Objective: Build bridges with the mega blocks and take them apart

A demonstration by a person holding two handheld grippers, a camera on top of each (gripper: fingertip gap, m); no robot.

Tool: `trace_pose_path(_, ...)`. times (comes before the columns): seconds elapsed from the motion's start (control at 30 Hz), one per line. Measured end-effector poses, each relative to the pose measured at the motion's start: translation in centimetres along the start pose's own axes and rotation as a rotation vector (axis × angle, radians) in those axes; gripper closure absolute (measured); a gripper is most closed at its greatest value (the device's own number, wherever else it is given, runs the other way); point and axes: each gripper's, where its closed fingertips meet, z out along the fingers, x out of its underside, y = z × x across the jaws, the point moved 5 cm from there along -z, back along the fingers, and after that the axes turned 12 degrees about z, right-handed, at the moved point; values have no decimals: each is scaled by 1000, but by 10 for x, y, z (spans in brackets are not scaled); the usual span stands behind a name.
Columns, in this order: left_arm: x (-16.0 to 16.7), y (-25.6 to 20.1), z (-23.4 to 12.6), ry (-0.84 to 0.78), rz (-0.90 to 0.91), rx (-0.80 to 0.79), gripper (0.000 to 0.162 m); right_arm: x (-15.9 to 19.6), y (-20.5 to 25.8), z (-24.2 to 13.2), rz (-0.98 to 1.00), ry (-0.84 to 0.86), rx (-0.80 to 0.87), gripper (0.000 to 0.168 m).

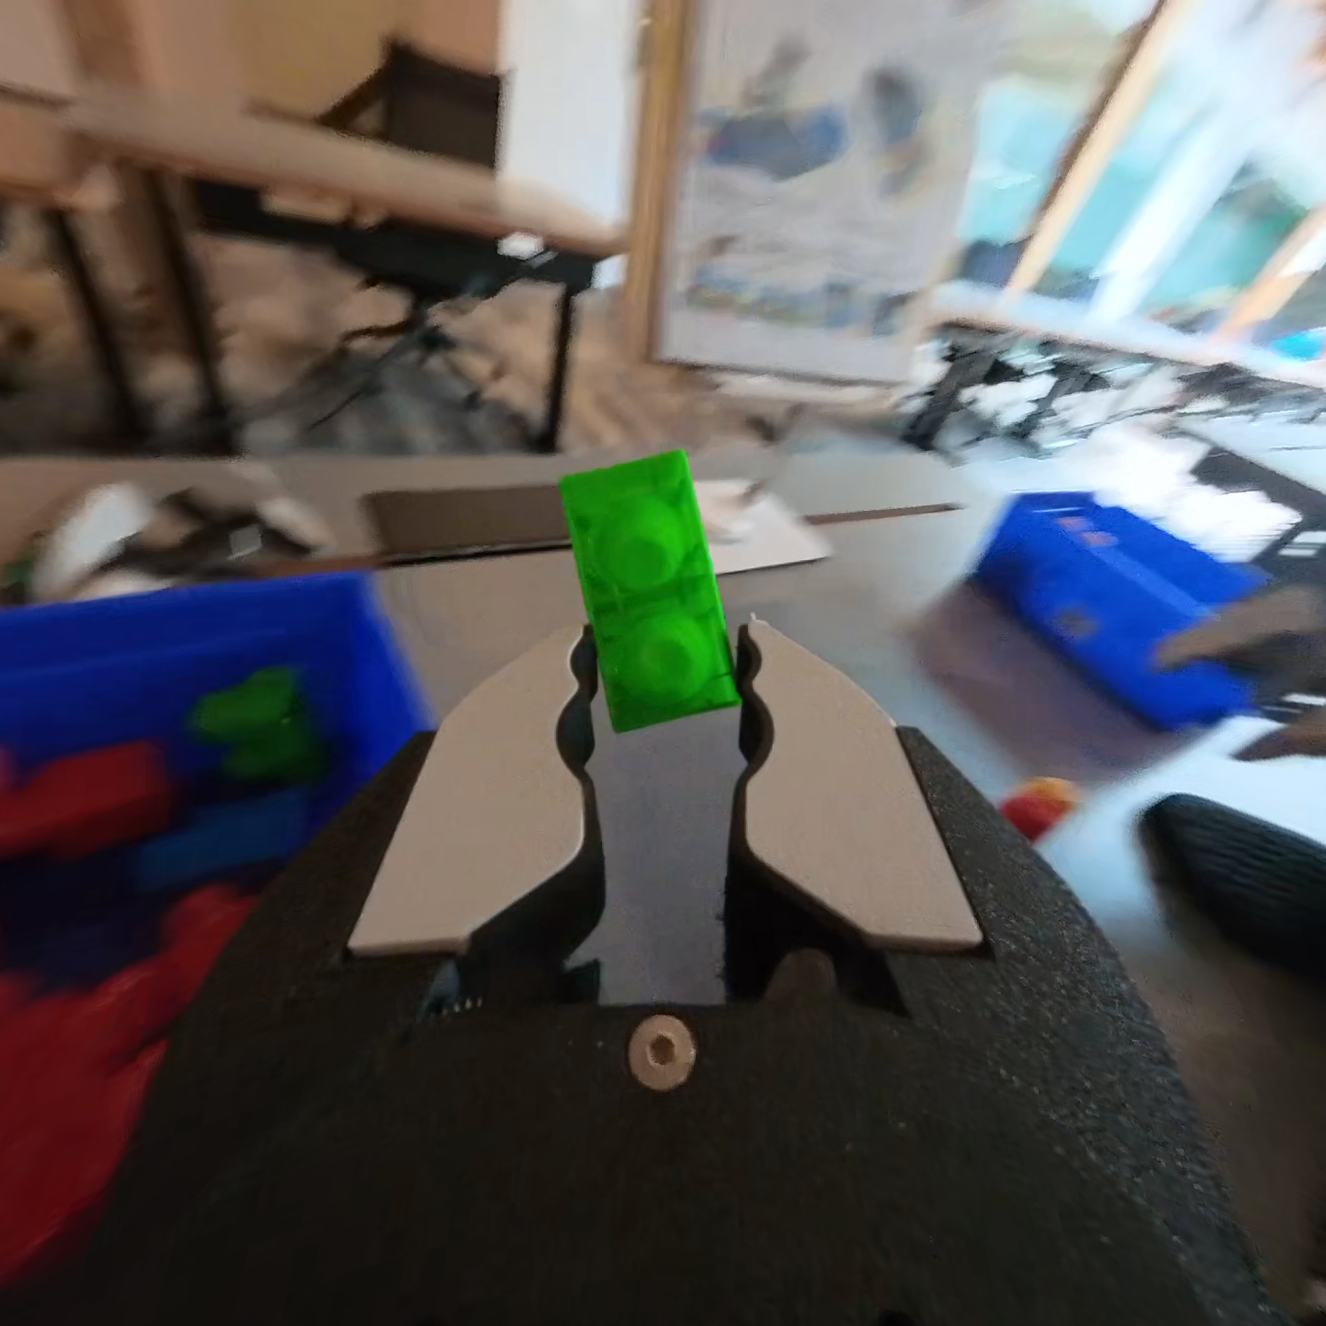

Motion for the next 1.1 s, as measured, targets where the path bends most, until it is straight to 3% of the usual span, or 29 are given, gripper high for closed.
trace_pose_path(0.17, -18, -121, 6, -238, 17, 357, 125, -44, 9, 16, 135, -253, -78, 116)
trace_pose_path(0.3, -18, -188, 12, -369, -33, 571, 125, -72, 16, 21, 280, -439, -162, 112)
trace_pose_path(0.43, -13, -221, 19, -439, -84, 656, 125, -82, 32, 25, 386, -576, -326, 109)
trace_pose_path(0.6, -7, -235, 25, -426, -91, 699, 126, -86, 38, 20, 532, -710, -493, 119)
trace_pose_path(0.87, -3, -241, 29, -406, -82, 728, 126, -81, 43, 23, 481, -688, -493, 135)
trace_pose_path(0.93, 1, -241, 30, -378, -53, 725, 127, -80, 43, 21, 406, -634, -460, 136)
trace_pose_path(1.1, 4, -232, 21, -304, 79, 715, 112, -74, 40, 6, 110, -375, -278, 136)
